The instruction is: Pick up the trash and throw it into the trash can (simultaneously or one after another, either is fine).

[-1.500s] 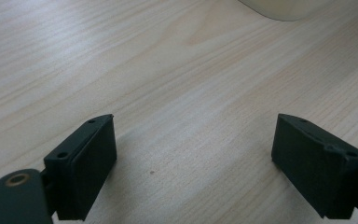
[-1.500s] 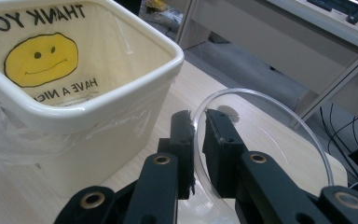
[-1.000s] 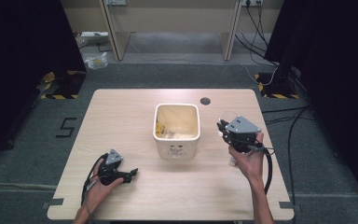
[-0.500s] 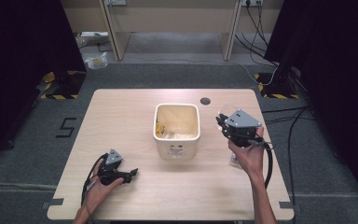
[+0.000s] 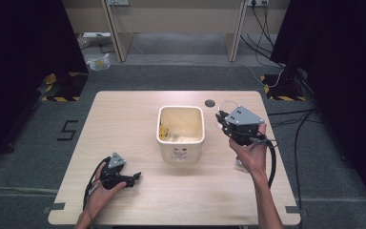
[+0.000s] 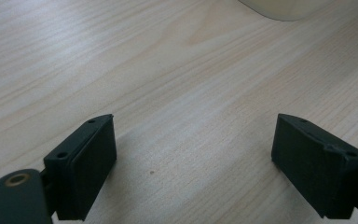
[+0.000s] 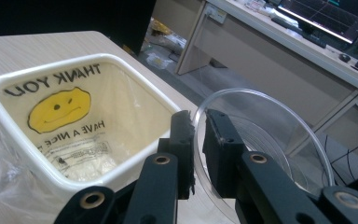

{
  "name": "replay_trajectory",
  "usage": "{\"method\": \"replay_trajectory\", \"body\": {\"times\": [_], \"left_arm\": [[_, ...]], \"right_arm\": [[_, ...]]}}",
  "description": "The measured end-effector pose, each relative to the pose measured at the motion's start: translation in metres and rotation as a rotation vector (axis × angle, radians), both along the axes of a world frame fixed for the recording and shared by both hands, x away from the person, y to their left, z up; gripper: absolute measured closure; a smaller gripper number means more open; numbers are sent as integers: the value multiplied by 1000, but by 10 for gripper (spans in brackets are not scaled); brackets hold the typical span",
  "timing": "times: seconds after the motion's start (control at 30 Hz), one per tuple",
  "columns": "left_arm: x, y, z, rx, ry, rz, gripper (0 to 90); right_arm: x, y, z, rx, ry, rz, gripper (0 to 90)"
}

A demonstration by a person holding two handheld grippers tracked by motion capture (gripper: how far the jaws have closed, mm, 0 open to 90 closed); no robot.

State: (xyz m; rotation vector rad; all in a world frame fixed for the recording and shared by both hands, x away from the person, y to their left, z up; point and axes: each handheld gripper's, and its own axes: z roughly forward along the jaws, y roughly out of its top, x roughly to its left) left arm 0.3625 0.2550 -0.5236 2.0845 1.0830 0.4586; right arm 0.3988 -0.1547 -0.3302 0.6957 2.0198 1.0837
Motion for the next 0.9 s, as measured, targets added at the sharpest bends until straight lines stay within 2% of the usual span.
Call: {"method": "replay_trajectory", "body": {"times": [0.67,0.9], "left_arm": [[0,0,0,0,1,-1,130],[0,0,0,0,1,-1,130]], "right_arm": [[2,37,22,-5,-40,73,816],[4,54,22,-18,-34,109,816]]}}
